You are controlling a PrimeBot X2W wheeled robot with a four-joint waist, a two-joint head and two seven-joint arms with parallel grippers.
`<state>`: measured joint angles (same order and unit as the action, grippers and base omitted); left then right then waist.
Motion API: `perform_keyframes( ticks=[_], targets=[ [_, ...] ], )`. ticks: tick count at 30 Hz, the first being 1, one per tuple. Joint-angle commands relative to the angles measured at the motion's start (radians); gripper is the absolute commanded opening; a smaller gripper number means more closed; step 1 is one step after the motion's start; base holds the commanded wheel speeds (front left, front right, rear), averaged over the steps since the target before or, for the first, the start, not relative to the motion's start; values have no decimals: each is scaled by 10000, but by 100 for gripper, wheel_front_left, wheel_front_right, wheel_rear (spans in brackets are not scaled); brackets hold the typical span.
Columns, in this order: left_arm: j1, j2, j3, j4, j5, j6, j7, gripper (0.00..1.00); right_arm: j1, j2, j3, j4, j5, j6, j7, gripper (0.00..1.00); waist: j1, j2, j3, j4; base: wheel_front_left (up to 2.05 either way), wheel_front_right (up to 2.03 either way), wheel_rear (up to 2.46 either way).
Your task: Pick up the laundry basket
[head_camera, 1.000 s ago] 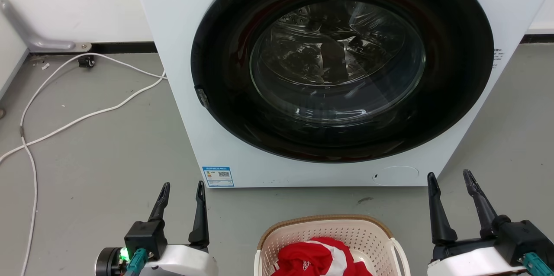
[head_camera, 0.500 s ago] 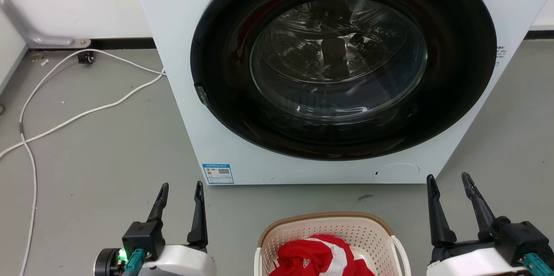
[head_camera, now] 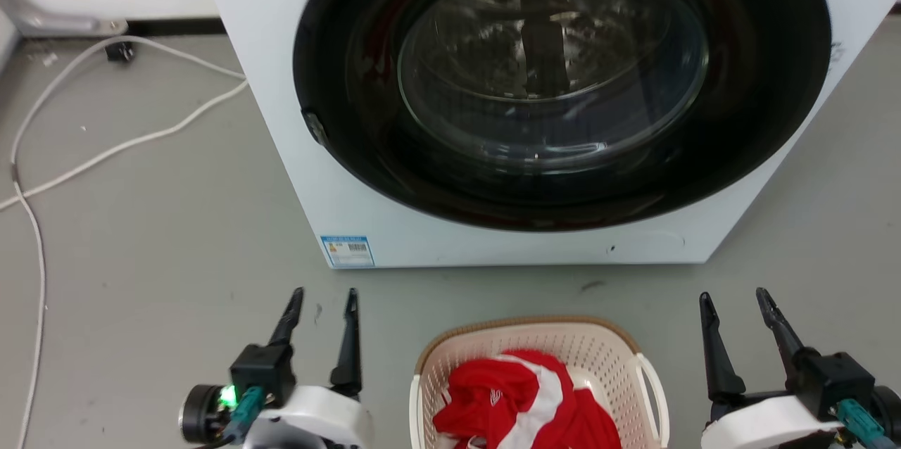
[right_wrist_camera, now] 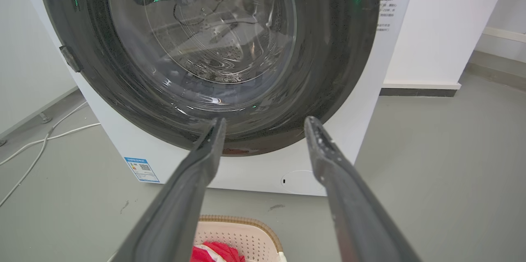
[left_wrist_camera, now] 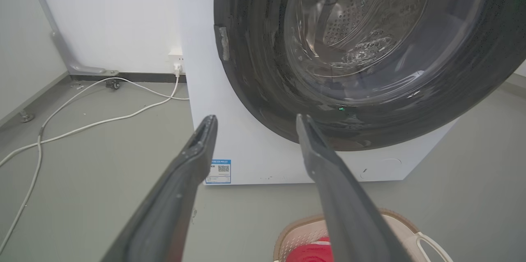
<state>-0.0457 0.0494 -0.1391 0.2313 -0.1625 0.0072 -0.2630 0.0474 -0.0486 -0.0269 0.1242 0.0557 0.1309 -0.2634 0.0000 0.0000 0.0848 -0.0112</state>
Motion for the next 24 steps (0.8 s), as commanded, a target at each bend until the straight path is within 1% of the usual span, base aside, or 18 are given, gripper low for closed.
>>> perform_keyframes(
  ticks=[1, 6, 12, 16, 24],
  targets=[
    [-238, 15, -144, 183, -33, -86, -26, 100, -276, -27, -75, 262, -225, -3, -20, 100, 0, 0, 525, -60, 0, 0, 0],
    [-824, 18, -683, 1108, -175, -340, -26, 100, -886, -25, -496, 1271, -771, -5, -21, 100, 0, 0, 1495, -194, 0, 0, 0],
    [-1508, 18, -1130, 2497, -269, -711, -26, 100, -1694, -24, -769, 2612, -1297, -5, -23, 100, 0, 0, 2661, -402, 0, 0, 0],
    [-2079, 19, -1191, 3399, -344, -815, -28, 100, -2271, -24, -854, 3383, -1552, -5, -21, 100, 0, 0, 3410, -499, 0, 0, 0],
    [-3175, 16, -1125, 5017, -121, -981, -26, 100, -3472, -21, -904, 4894, -2104, -5, -21, 100, 0, 0, 4841, -499, 0, 0, 0]
  ],
)
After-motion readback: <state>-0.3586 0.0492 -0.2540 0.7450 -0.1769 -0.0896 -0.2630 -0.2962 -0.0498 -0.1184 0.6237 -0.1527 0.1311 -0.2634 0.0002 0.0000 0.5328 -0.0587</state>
